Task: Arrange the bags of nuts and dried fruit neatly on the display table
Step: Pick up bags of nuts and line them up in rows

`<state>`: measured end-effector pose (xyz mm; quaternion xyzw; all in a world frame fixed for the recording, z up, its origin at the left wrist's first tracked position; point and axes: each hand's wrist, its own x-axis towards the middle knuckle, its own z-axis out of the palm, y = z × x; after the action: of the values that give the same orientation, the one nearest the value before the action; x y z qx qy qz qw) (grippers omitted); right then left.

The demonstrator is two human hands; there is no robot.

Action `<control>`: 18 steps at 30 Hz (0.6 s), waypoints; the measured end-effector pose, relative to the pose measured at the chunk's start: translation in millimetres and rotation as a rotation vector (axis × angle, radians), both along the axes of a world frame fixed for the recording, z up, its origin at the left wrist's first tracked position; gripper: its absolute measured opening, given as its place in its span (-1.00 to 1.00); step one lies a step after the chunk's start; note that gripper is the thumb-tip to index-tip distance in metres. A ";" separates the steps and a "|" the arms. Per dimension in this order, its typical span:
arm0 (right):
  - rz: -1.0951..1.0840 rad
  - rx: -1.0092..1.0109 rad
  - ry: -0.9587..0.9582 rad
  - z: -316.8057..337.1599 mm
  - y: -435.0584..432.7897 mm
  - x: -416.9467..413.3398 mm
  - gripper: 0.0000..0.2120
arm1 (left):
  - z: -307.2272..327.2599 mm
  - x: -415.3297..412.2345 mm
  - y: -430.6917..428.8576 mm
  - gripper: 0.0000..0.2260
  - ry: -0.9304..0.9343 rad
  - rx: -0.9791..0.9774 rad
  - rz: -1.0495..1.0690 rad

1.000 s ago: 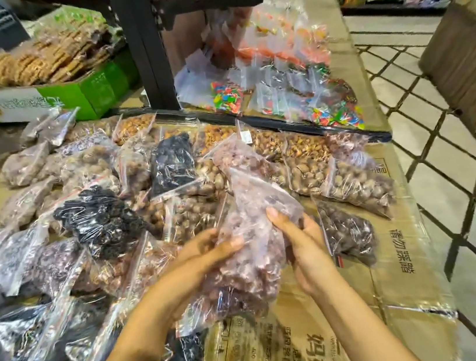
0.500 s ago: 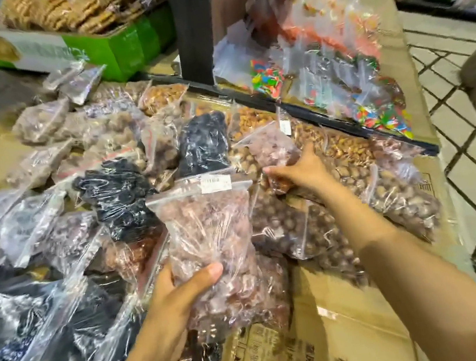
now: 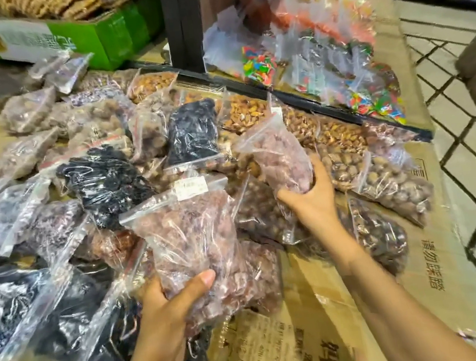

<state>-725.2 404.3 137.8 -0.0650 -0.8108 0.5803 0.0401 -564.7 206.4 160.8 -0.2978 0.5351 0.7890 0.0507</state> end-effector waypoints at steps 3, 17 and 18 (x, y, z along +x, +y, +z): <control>0.110 -0.036 -0.001 -3.9 35.5 44.6 -0.39 | 6.9 19.7 33.9 0.05 0.072 -0.075 0.087; 0.241 -0.003 -0.098 -0.8 191.4 127.9 -0.34 | -64.7 18.4 205.8 -0.58 0.004 -0.084 0.329; 0.240 -0.015 -0.100 -1.3 194.8 129.4 -0.35 | -68.2 16.6 207.7 -0.69 -0.039 -0.172 0.332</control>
<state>-595.8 599.1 136.5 0.0035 -0.8095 0.5829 -0.0708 -548.1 414.2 92.6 -0.4006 0.5429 0.7319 -0.0952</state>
